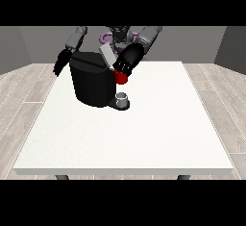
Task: Insert the coffee pod into the coffee machine and close the lid
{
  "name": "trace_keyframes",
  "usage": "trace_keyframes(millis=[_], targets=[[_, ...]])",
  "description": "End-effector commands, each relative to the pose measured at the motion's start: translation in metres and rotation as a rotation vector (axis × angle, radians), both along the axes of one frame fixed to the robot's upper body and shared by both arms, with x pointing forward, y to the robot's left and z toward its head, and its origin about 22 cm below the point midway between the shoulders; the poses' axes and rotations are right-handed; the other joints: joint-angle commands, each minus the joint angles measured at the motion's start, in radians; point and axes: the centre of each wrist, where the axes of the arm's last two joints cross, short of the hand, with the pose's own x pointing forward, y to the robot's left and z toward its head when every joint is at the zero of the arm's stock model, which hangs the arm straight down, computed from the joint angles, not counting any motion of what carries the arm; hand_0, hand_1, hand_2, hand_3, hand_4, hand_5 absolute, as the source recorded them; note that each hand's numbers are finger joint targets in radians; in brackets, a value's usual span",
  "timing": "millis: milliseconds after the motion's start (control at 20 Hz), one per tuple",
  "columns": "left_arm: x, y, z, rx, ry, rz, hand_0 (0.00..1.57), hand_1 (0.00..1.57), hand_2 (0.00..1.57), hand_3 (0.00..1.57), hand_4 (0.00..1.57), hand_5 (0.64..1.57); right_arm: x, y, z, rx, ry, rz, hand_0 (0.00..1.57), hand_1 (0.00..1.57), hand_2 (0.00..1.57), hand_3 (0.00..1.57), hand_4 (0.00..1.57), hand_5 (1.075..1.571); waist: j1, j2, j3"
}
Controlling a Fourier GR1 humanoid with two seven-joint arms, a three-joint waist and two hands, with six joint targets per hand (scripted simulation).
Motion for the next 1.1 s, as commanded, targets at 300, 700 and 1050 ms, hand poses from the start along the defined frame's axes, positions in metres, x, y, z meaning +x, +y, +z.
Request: trace_keyframes(millis=[300, 700, 1050], targets=[[-0.001, 0.001, 0.012, -0.043, -0.085, -0.014, 1.14, 1.14, 1.14, 0.96, 0.0, 1.571, 0.005, -0.02, 0.005, -0.011, -0.026, -0.015, 0.0, 0.0, 0.0, 0.0, 0.04, 1.571, -0.004, 0.042, -0.0005], [-0.001, 0.005, 0.027, -0.049, -0.085, -0.02, 1.22, 1.22, 1.2, 0.98, 0.0, 1.571, 0.002, 0.01, 0.003, -0.022, -0.009, -0.002, 0.0, 0.0, 0.0, 0.0, 0.07, 1.571, -0.019, 0.027, -0.0006], [-0.004, 0.024, 0.024, 0.022, -0.187, -0.011, 1.04, 1.04, 1.05, 0.74, 0.0, 1.571, -0.001, 0.015, 0.005, -0.033, -0.06, 0.01, 0.0, 0.0, 0.0, 0.0, 0.16, 1.571, -0.035, 0.082, -0.0008]])
